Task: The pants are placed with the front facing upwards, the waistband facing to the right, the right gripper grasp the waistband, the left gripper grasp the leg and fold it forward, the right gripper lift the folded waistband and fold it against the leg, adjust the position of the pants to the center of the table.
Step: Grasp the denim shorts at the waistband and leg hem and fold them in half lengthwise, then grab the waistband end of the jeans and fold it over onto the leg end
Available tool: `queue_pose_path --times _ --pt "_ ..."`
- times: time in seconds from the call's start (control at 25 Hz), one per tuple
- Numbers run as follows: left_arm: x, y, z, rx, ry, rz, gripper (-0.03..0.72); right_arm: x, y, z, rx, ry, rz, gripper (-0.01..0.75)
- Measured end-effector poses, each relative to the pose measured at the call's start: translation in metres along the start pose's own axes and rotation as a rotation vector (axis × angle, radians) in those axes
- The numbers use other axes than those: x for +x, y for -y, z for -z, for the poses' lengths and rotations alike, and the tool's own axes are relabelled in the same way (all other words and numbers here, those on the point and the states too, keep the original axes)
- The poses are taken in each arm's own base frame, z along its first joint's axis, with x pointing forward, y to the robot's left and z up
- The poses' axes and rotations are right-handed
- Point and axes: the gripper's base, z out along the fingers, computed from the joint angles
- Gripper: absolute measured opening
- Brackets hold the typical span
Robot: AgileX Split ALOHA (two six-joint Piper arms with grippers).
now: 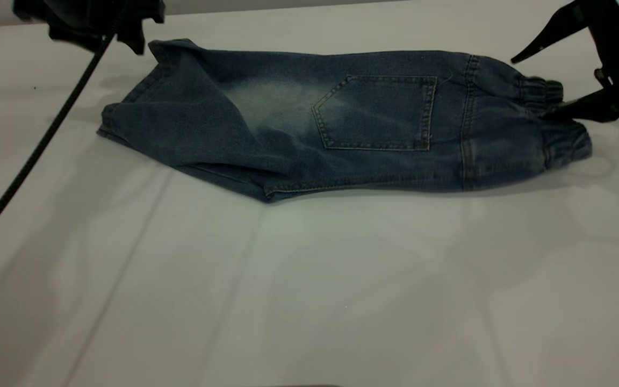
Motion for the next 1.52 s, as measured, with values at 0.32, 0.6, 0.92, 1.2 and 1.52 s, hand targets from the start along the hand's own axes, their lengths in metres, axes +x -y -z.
queue_pose_path --times 0.32,0.6,0.92,1.2,1.52 --pt "0.000 -0.002 0.003 -0.021 -0.024 -0.114 0.430 0.018 -0.001 0.002 -0.020 -0.203 0.135 0.546" --pt "0.000 -0.001 0.003 -0.020 -0.022 -0.117 0.430 0.027 0.018 0.006 0.156 -0.325 0.247 0.591" --pt "0.000 -0.001 0.003 -0.020 -0.022 -0.119 0.430 0.016 0.029 0.005 0.285 -0.200 0.252 0.591" --pt "0.000 -0.002 0.003 -0.021 -0.025 -0.120 0.430 0.011 0.033 -0.007 0.234 -0.150 0.210 0.591" --pt "0.003 0.022 0.006 -0.001 -0.042 -0.181 0.430 0.003 0.031 -0.015 0.154 -0.063 0.207 0.572"
